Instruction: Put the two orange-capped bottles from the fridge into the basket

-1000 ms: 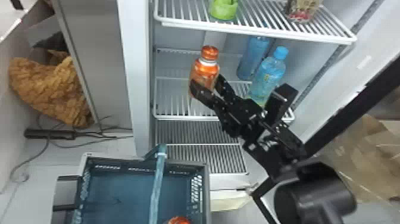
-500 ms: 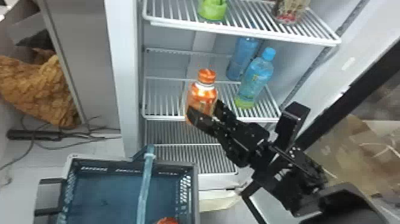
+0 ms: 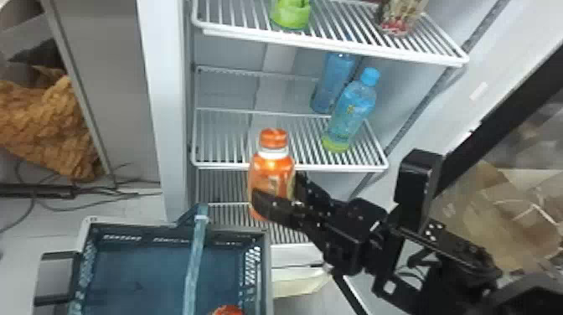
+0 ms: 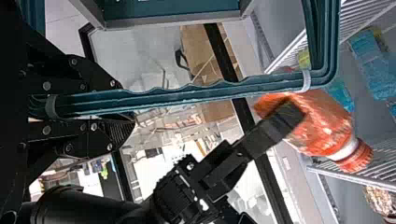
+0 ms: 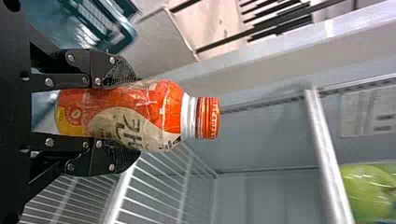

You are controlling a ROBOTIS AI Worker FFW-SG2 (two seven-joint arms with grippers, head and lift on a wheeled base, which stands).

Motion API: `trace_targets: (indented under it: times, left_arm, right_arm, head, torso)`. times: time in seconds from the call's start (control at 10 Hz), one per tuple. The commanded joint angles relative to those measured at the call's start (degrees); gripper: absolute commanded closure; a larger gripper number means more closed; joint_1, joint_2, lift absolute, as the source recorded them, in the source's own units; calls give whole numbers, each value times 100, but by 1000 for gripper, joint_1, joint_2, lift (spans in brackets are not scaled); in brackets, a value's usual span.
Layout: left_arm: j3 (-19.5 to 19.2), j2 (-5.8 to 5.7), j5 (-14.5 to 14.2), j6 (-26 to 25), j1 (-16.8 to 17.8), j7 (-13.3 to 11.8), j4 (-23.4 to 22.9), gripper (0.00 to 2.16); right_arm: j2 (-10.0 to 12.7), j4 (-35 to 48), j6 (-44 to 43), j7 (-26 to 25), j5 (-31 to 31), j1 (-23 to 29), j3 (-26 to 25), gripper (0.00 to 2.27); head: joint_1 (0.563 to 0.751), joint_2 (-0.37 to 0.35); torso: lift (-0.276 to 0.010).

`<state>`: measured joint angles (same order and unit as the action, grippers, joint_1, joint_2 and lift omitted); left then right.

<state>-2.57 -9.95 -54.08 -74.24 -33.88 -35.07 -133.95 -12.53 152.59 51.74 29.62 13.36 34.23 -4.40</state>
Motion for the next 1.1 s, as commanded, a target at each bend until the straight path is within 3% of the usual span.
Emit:
trace_targets:
  times: [0.0, 0.4, 0.8, 1.0]
  left_arm:
    - [5, -7, 15, 0, 13, 0, 0, 1202]
    - [28, -25, 15, 0, 27, 9, 0, 1202]
    - [51, -34, 26, 0, 55, 9, 0, 1202]
    - [51, -34, 26, 0, 55, 9, 0, 1202]
  right_arm:
    - [-4, 343, 746, 70, 12, 65, -39, 891]
    - [-83, 934, 2672, 79, 240, -48, 63, 891]
    - [-197, 90, 3122, 457, 412, -624, 383, 891]
    - [-268, -725, 3305, 808, 435, -1117, 737, 891]
  head:
    - [695, -283]
    - [695, -295]
    - [695, -274]
    - [695, -247]
  torso:
    - [-235]
    - [-235]
    - [-235]
    - [-235]
